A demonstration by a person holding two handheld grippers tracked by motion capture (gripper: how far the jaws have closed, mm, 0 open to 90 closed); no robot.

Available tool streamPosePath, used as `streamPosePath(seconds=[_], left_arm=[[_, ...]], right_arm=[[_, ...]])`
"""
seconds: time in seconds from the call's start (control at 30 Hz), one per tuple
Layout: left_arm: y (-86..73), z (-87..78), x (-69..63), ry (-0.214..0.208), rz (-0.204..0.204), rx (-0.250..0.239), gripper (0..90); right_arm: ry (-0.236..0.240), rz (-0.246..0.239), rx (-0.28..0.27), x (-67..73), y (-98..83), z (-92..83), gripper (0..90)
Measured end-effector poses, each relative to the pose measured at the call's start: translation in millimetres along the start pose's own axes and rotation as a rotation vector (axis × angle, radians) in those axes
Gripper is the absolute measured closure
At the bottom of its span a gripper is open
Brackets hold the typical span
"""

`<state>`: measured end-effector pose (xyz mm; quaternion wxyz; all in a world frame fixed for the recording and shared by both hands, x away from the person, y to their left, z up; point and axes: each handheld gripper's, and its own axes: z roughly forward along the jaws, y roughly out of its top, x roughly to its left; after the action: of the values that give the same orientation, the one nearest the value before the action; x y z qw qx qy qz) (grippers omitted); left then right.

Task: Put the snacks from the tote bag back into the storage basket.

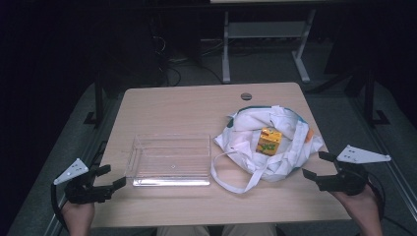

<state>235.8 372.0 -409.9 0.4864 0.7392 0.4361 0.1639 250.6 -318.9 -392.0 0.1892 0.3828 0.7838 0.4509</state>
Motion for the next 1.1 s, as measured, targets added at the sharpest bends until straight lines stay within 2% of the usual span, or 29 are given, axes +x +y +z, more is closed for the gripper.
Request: streamPosePath(seconds=[0.47,0.57,0.8,1.1], left_arm=[[0.0,-1.3,0.5,0.0,-0.009,-0.006,13.0],[0.2,-0.8,-0.3,-0.002,-0.007,-0.005,13.0],[0.0,-1.0,-1.3,-0.003,-0.006,-0.009,13.0],[0.1,-1.7,-0.1,-0.004,-0.014,-0.013,13.0]], right_arm=[[0.01,-0.018,0.013,4.1,3.0,2.9,12.6],[0.024,-0.015,0.01,4.2,5.6,2.7,12.7],[0.041,-0.024,0.046,3.0,16.1,5.7,13.0],[0.056,-0.072,0.09,5.1,39.0,11.4,13.3]])
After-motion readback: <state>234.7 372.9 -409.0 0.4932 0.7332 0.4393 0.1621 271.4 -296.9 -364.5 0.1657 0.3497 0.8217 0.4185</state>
